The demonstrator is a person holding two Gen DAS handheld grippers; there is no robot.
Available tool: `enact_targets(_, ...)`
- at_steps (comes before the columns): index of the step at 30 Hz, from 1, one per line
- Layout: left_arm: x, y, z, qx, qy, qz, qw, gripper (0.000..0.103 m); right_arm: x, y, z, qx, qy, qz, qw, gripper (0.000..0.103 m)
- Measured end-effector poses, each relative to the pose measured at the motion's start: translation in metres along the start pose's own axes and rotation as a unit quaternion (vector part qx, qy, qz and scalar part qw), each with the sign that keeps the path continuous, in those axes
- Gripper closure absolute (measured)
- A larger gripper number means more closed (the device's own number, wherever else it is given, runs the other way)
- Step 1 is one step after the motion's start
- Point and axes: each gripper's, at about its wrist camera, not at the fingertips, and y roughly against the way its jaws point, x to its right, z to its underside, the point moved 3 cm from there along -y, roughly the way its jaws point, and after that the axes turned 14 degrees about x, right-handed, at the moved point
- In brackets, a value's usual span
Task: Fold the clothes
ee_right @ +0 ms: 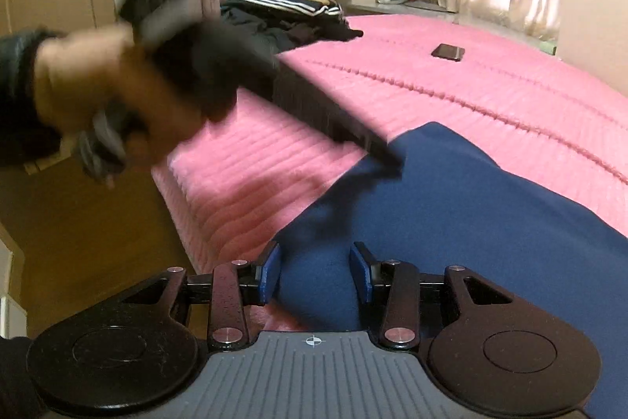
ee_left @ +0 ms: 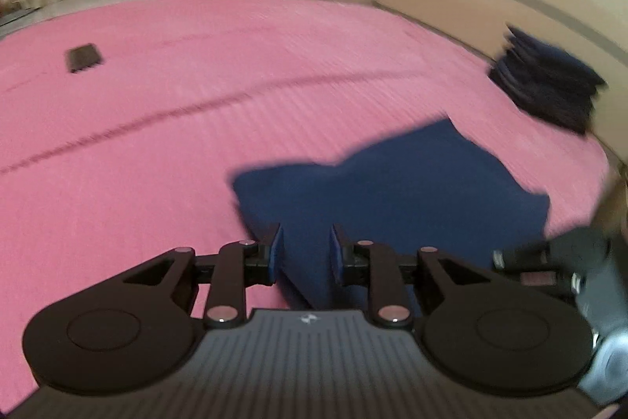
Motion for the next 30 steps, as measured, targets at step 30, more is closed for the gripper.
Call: enact_targets(30,0.101,-0.016,0.022,-0.055,-0.150,0.074,0.9843,0.083,0.121,0.183,0.075,0.127,-0.275,0.284,0.910,0.064)
